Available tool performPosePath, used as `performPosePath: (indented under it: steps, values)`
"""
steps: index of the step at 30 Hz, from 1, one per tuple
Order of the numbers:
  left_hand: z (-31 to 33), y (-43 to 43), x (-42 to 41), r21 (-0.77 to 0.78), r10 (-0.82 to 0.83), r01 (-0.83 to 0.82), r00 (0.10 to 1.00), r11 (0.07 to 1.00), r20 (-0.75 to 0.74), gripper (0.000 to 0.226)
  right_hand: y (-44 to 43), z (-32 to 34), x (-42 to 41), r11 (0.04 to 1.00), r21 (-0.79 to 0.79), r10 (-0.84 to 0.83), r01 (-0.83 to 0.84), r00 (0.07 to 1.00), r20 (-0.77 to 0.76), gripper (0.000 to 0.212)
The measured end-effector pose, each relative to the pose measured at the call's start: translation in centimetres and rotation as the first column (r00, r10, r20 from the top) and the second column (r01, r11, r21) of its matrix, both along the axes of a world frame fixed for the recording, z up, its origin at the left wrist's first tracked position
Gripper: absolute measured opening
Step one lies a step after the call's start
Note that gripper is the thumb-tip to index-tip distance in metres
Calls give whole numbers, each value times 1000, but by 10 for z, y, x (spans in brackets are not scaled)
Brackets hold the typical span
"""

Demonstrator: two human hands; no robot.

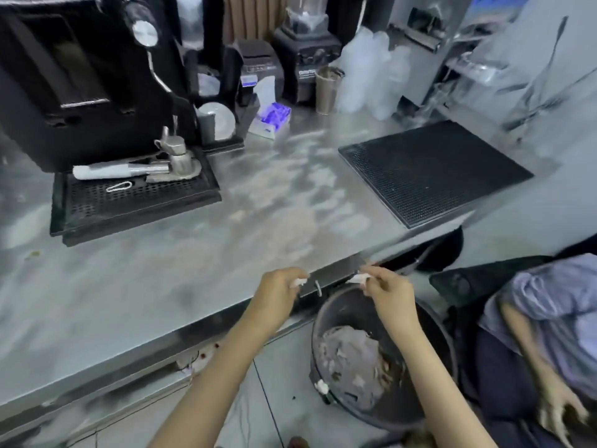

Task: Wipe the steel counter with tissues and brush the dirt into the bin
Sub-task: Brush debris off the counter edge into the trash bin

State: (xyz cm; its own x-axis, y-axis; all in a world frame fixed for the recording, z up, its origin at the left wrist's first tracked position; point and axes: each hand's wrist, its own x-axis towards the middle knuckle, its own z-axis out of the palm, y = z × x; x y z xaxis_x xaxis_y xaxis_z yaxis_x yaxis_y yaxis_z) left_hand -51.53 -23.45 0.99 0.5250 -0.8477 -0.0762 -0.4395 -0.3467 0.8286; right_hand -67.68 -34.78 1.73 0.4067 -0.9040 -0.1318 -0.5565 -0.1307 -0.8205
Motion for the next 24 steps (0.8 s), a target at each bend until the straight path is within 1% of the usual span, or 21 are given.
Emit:
performPosePath:
  steps: [3,6,9,11,13,18,24]
  values:
    - [-29,-23,-37,144,-186,186,982,972,-7,25,-3,-25,-43,999,-14,-46,44,988,-148,29]
    - [-57,-38,-65,249,-274,276,961,928,-45,30,-2,-44,-67,999,34,-19,30,961,-276,31]
    - [-69,-51,-84,305,-339,360,933,882,-121,43,4,-58,-80,996,84,43,-13,931,-363,29]
    - [-71,-58,-91,318,-361,384,923,867,-133,53,8,-64,-86,995,98,63,-28,924,-377,30]
    - [-71,-63,-97,336,-371,388,921,858,-116,58,10,-64,-92,996,92,54,-20,923,-381,28]
    - [-71,-63,-101,327,-357,371,928,869,-103,52,14,-59,-98,995,98,65,-29,916,-395,35]
    - [-66,-56,-94,278,-322,330,944,902,-75,48,13,-51,-101,997,71,-6,33,938,-346,36]
